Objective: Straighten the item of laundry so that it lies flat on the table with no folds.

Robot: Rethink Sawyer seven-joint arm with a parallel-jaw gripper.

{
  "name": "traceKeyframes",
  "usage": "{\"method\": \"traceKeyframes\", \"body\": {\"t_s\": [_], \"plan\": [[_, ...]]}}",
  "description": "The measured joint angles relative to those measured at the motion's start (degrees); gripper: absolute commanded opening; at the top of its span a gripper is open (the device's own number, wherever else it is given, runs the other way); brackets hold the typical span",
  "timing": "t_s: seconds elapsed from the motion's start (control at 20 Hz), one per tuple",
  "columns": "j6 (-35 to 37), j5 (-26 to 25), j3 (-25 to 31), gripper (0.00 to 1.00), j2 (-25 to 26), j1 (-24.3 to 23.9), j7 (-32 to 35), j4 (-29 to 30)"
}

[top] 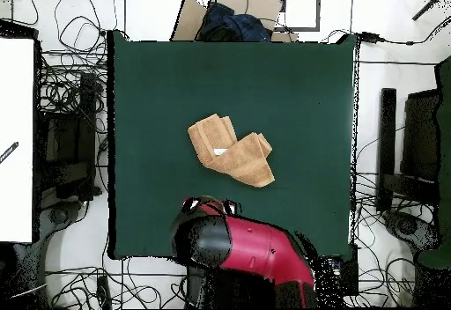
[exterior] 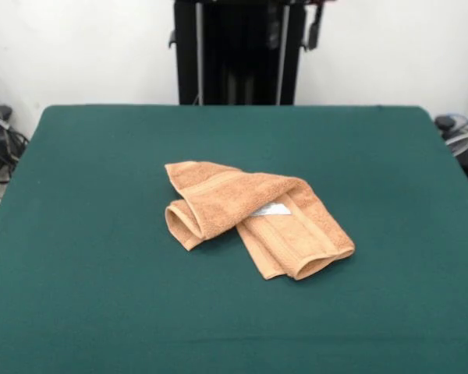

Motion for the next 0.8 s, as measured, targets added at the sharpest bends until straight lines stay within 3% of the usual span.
{"method": "traceKeyframes", "body": {"t_s": [0.2, 0.8], "plan": [[-1.0, -1.4, 1.2, 1.0, 2.6, -3.3, 0.0, -0.3], [-1.0, -5.8, 3.2, 1.0, 6.5, -6.3, 0.0, -3.5]]}}
